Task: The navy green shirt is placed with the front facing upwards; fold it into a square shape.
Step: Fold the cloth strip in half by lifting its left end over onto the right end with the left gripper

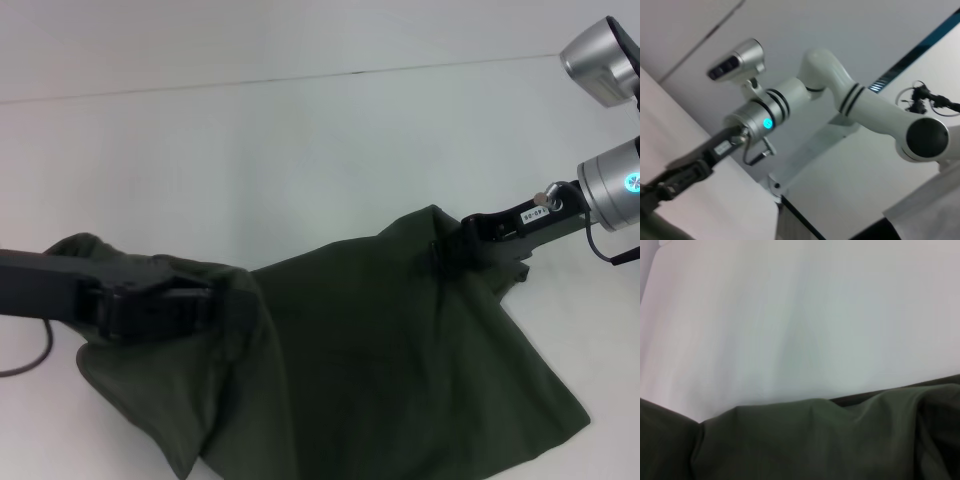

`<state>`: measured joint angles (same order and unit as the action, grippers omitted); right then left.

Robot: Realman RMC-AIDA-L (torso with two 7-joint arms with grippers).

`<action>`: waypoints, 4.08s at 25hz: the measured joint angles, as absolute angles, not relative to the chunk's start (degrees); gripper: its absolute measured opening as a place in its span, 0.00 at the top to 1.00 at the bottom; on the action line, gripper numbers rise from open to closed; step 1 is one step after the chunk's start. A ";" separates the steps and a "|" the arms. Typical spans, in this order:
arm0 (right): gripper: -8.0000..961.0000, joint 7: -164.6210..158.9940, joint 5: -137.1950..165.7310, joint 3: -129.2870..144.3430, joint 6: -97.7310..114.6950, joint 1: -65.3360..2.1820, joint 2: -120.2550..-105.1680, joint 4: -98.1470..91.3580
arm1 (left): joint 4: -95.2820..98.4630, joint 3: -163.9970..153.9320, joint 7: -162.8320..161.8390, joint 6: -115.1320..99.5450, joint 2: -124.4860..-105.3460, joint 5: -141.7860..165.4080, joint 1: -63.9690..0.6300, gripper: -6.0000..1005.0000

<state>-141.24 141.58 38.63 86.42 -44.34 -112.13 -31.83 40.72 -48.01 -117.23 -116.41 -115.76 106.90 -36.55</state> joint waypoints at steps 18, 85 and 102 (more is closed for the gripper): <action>0.51 -141.08 141.60 39.10 85.57 -45.22 -112.94 -31.29 | 35.70 -55.62 -114.75 -113.37 -121.61 106.91 -46.32 0.99; 0.51 -142.82 141.62 39.07 86.06 -43.85 -112.92 -33.22 | 23.00 -70.91 -120.07 -89.14 -124.63 95.53 -61.80 0.97; 0.51 -142.91 141.59 38.55 87.22 -43.75 -112.05 -33.44 | 30.66 -71.86 -126.06 -89.20 -123.26 95.82 -54.82 0.54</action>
<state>-142.91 141.59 38.56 87.22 -43.75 -112.05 -33.44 30.66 -71.86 -126.06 -89.20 -123.26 95.82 -54.82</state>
